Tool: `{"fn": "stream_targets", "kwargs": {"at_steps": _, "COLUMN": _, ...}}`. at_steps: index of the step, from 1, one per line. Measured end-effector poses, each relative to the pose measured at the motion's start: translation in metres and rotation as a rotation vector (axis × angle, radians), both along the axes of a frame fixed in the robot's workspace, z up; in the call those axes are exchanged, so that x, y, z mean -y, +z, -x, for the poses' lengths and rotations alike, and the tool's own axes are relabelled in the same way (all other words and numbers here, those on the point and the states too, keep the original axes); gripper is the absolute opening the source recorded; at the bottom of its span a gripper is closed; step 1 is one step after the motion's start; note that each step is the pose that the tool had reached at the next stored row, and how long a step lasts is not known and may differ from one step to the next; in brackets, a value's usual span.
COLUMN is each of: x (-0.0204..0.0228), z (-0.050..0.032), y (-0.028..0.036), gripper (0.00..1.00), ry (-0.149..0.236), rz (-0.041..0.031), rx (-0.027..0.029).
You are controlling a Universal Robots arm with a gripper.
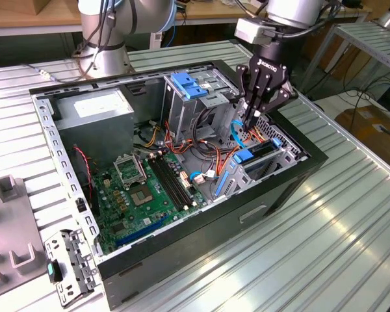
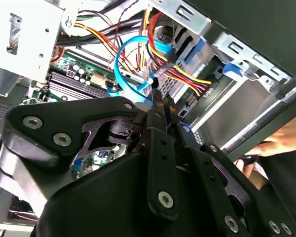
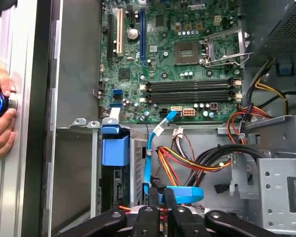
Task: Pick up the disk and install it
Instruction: 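Insert the second disk wire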
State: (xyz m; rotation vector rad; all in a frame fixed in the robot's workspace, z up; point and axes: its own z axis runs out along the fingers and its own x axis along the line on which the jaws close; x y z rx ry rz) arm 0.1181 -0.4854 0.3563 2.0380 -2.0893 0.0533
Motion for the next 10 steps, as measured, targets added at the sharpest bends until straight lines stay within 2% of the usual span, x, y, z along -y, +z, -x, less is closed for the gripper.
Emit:
{"fn": "stream_targets", "kwargs": {"at_steps": 1, "x": 0.0031, "z": 0.0007, "y": 0.0, "gripper": 0.16, "ry": 0.0, "rz": -0.0001, "rx": 0.0005}}
{"fn": "stream_targets", "kwargs": {"at_steps": 3, "x": 0.0062, "z": 0.0021, "y": -0.0001, "gripper": 0.16, "ry": 0.004, "rz": -0.0007, "rx": 0.0013}}
{"fn": "stream_targets", "kwargs": {"at_steps": 8, "x": 0.0099, "z": 0.0066, "y": 0.0, "gripper": 0.16, "ry": 0.016, "rz": -0.0037, "rx": 0.0063}}
{"fn": "stream_targets", "kwargs": {"at_steps": 10, "x": 0.0138, "z": 0.0072, "y": 0.0, "gripper": 0.16, "ry": 0.017, "rz": -0.0157, "rx": 0.0119}}
